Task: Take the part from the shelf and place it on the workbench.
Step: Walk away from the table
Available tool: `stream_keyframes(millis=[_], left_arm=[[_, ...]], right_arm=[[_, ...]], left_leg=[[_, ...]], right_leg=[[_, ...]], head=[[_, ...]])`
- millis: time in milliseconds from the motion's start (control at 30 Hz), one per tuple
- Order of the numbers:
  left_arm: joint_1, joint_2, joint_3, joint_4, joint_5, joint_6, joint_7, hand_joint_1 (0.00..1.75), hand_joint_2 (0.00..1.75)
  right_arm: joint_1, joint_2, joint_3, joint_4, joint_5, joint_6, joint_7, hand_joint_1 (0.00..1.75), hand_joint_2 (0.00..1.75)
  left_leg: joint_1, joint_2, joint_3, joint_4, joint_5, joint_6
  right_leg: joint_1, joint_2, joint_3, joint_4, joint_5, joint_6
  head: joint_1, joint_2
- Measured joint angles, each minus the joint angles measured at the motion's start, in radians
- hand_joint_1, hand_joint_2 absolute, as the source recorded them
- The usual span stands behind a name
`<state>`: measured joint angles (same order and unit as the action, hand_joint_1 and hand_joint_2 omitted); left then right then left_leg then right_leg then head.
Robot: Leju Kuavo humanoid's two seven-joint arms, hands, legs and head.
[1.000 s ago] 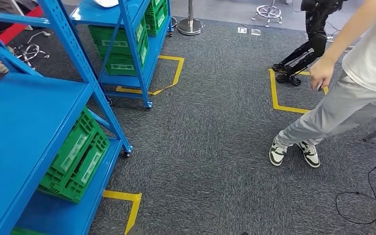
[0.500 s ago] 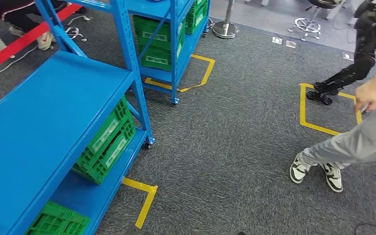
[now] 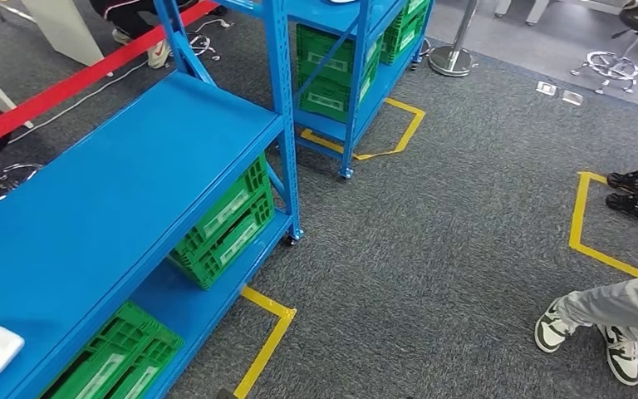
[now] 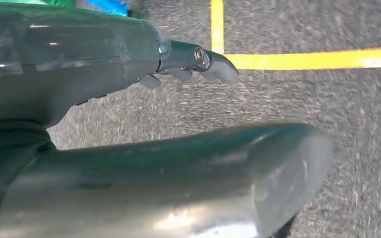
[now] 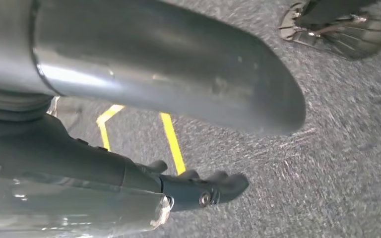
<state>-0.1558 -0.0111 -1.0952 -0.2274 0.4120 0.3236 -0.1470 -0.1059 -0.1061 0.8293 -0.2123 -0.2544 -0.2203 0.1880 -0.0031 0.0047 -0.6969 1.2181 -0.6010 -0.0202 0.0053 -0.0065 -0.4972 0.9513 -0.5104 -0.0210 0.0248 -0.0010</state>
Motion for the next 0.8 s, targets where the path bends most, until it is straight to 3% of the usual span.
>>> stream_keyframes(millis=[67, 100, 133, 167, 200, 267, 333, 400, 467, 533, 567, 600, 633, 700, 767, 800], left_arm=[[0.006, 0.002, 0.0, 0.0, 0.002, 0.002, -0.003, 0.0, 0.0], [0.01, 0.004, 0.0, 0.0, 0.002, 0.002, -0.003, 0.0, 0.0], [0.012, 0.006, 0.0, 0.0, 0.002, 0.002, -0.004, 0.0, 0.0], [0.013, 0.007, 0.0, 0.0, 0.002, 0.003, -0.006, 0.0, 0.0], [0.013, 0.007, 0.0, 0.0, 0.003, 0.004, -0.009, 0.0, 0.0], [0.013, 0.007, 0.0, 0.0, 0.004, 0.007, -0.013, 0.0, 0.0], [0.013, 0.007, 0.0, 0.0, 0.004, 0.009, -0.015, 0.0, 0.0], [0.012, 0.008, 0.0, 0.0, 0.004, 0.009, -0.015, 0.0, 0.0], [0.009, 0.008, 0.0, 0.0, 0.005, 0.009, -0.016, 0.0, 0.0], [0.008, 0.007, 0.0, 0.0, 0.005, 0.009, -0.017, 0.0, 0.0], [0.01, 0.006, 0.0, 0.001, 0.005, 0.009, -0.018, 0.0, 0.0], [0.011, 0.007, 0.0, 0.001, 0.004, 0.008, -0.018, 0.0, 0.0], [0.012, 0.007, 0.0, 0.001, 0.004, 0.007, -0.018, 0.0, 0.0], [0.013, 0.005, 0.0, 0.001, 0.004, 0.006, -0.017, 0.0, 0.0], [0.015, 0.002, 0.0, 0.001, 0.004, 0.005, -0.017, 0.0, 0.0], [0.017, 0.002, 0.0, 0.001, 0.004, 0.005, -0.016, 0.0, 0.0]], right_arm=[[0.003, 0.002, 0.002, 0.001, 0.002, 0.0, 0.0, 0.0, 0.0], [0.002, 0.004, 0.004, 0.002, 0.002, 0.0, 0.0, 0.0, 0.0], [0.001, 0.006, 0.006, 0.002, 0.002, 0.0, 0.0, 0.0, 0.0], [-0.001, 0.007, 0.008, 0.002, 0.003, -0.001, -0.002, 0.0, 0.0], [-0.002, 0.007, 0.011, 0.002, 0.003, -0.003, -0.004, 0.0, 0.0], [-0.004, 0.005, 0.016, 0.002, 0.003, -0.008, -0.009, 0.0, 0.0], [-0.006, 0.006, 0.02, 0.002, 0.003, -0.009, -0.012, 0.0, 0.0], [-0.005, 0.008, 0.023, 0.002, 0.003, -0.009, -0.013, 0.0, 0.0], [-0.001, 0.009, 0.025, 0.002, 0.003, -0.01, -0.014, 0.0, 0.0], [0.004, 0.009, 0.025, 0.002, 0.003, -0.009, -0.014, 0.0, 0.0], [0.005, 0.01, 0.025, 0.002, 0.003, -0.008, -0.013, 0.0, 0.0], [0.005, 0.01, 0.025, 0.002, 0.003, -0.007, -0.012, 0.0, 0.0], [0.003, 0.01, 0.025, 0.002, 0.003, -0.006, -0.01, 0.0, 0.0], [0.0, 0.01, 0.025, 0.002, 0.002, -0.004, -0.006, 0.0, 0.0], [-0.001, 0.008, 0.025, 0.002, 0.002, -0.003, -0.002, 0.0, 0.0], [-0.003, 0.008, 0.026, 0.002, 0.002, -0.002, 0.0, 0.0, 0.0]], left_leg=[[0.01, 0.0, -0.024, 0.064, -0.013, -0.015], [0.015, 0.004, -0.01, 0.045, 0.007, -0.022], [0.02, 0.016, 0.021, -0.009, 0.039, -0.029], [0.02, 0.047, 0.056, -0.073, 0.063, -0.036], [0.019, 0.076, 0.085, -0.127, 0.081, -0.035], [0.013, 0.109, 0.106, -0.172, 0.083, -0.017], [0.01, 0.085, 0.103, -0.172, 0.084, 0.007], [0.01, 0.056, 0.102, -0.174, 0.088, 0.02], [0.009, 0.023, 0.102, -0.175, 0.092, 0.03], [0.004, -0.011, 0.102, -0.174, 0.094, 0.037], [0.001, -0.029, 0.103, -0.174, 0.095, 0.039], [-0.002, -0.046, 0.103, -0.174, 0.096, 0.041], [-0.005, -0.062, 0.104, -0.174, 0.097, 0.043], [-0.007, -0.09, 0.103, -0.174, 0.101, 0.043], [-0.003, -0.113, 0.097, -0.174, 0.106, 0.037], [-0.001, -0.123, 0.093, -0.175, 0.11, 0.031]], right_leg=[[-0.004, -0.031, -0.001, 0.003, -0.003, 0.005], [-0.007, -0.044, -0.001, 0.006, -0.006, 0.009], [-0.011, -0.056, -0.001, 0.011, -0.01, 0.015], [-0.013, -0.066, -0.001, 0.018, -0.016, 0.023], [-0.013, -0.075, -0.001, 0.027, -0.023, 0.031], [-0.009, -0.09, -0.001, 0.04, -0.033, 0.042], [-0.011, -0.103, 0.002, 0.043, -0.038, 0.047], [-0.016, -0.073, -0.005, 0.072, -0.067, 0.053], [-0.018, -0.024, -0.045, 0.175, -0.13, 0.057], [-0.016, -0.006, -0.1, 0.3, -0.18, 0.052], [-0.014, -0.003, -0.115, 0.327, -0.178, 0.046], [-0.011, 0.0, -0.116, 0.319, -0.157, 0.039], [-0.008, 0.007, -0.102, 0.274, -0.12, 0.03], [-0.001, 0.046, -0.055, 0.145, -0.049, 0.01], [0.004, 0.078, -0.026, 0.072, -0.026, -0.001], [0.005, 0.078, -0.022, 0.063, -0.027, -0.004]], head=[[-0.006, 0.0], [-0.01, 0.0], [-0.015, 0.0], [-0.021, 0.0], [-0.028, 0.0], [-0.028, 0.0], [-0.019, 0.0], [-0.014, 0.0], [-0.009, 0.0], [-0.003, 0.0], [0.001, 0.0], [0.006, 0.0], [0.01, 0.0], [0.012, 0.0], [0.012, 0.0], [0.014, 0.0]])
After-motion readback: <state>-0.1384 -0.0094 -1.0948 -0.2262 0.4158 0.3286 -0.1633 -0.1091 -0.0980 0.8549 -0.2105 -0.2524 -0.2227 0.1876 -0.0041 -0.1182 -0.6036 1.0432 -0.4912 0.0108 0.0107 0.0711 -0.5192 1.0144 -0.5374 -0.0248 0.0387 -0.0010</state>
